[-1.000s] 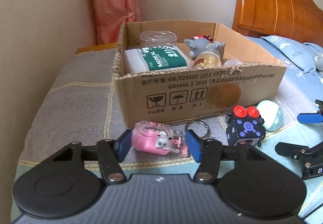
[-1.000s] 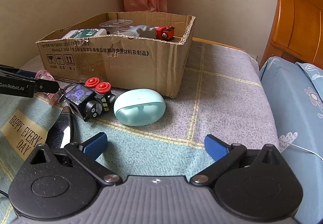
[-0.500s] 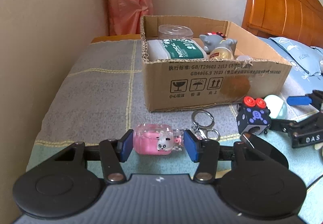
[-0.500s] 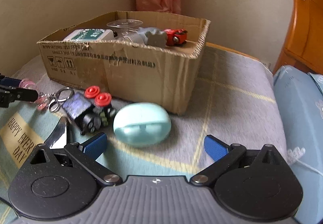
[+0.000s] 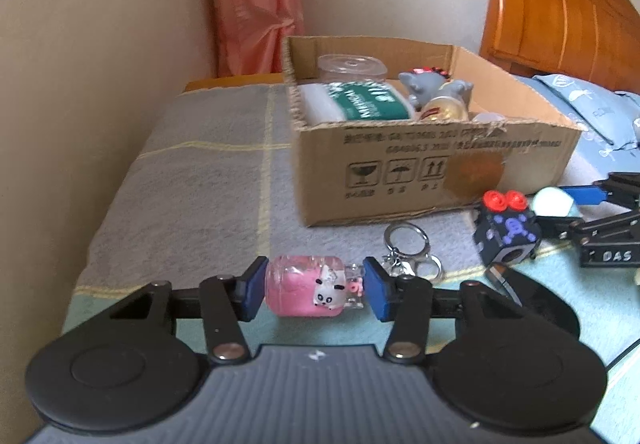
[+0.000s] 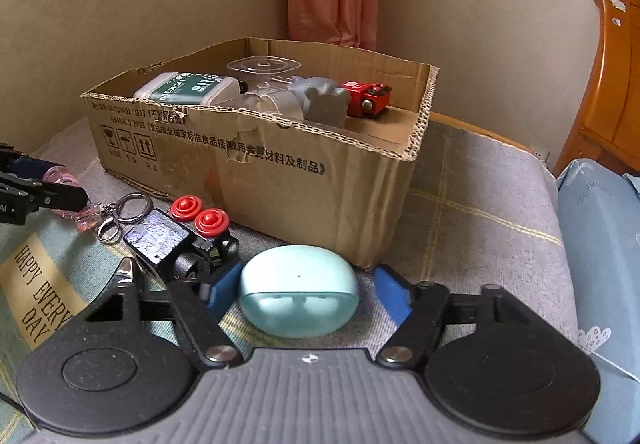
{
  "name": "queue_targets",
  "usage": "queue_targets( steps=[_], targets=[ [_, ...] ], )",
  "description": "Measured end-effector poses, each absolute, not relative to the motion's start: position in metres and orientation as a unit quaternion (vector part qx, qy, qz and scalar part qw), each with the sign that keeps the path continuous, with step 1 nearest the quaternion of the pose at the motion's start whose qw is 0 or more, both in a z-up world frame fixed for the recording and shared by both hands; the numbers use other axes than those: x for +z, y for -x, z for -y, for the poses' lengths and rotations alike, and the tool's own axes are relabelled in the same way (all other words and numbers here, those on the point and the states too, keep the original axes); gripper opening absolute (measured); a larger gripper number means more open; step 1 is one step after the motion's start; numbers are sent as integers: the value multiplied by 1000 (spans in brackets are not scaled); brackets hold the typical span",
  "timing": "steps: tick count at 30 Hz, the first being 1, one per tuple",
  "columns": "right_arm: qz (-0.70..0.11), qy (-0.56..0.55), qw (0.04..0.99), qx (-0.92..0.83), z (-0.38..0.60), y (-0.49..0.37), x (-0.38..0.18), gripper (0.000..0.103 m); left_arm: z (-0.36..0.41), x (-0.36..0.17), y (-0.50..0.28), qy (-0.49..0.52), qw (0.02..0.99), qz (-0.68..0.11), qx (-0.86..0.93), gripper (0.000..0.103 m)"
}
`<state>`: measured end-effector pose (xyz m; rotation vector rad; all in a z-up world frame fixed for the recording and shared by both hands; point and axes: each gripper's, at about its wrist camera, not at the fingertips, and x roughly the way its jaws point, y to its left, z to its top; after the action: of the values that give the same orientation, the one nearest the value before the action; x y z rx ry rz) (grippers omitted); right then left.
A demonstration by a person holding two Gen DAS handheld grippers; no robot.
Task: Organize rigid objects
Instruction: 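Carry keychain with left and green case with right into the box, open both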
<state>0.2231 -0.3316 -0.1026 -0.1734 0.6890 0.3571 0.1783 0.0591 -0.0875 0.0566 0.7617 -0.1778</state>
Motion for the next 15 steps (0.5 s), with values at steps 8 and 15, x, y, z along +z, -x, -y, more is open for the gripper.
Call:
queue_targets(
  steps=[8, 15],
  targets=[
    [-338, 95, 922, 160, 330, -217, -101, 69, -66, -97, -172, -38, 924, -377, -58, 52],
    [-336, 102, 922, 159, 327, -219, -101, 69, -67, -98, -178, -25, 923, -378, -65, 50]
  ],
)
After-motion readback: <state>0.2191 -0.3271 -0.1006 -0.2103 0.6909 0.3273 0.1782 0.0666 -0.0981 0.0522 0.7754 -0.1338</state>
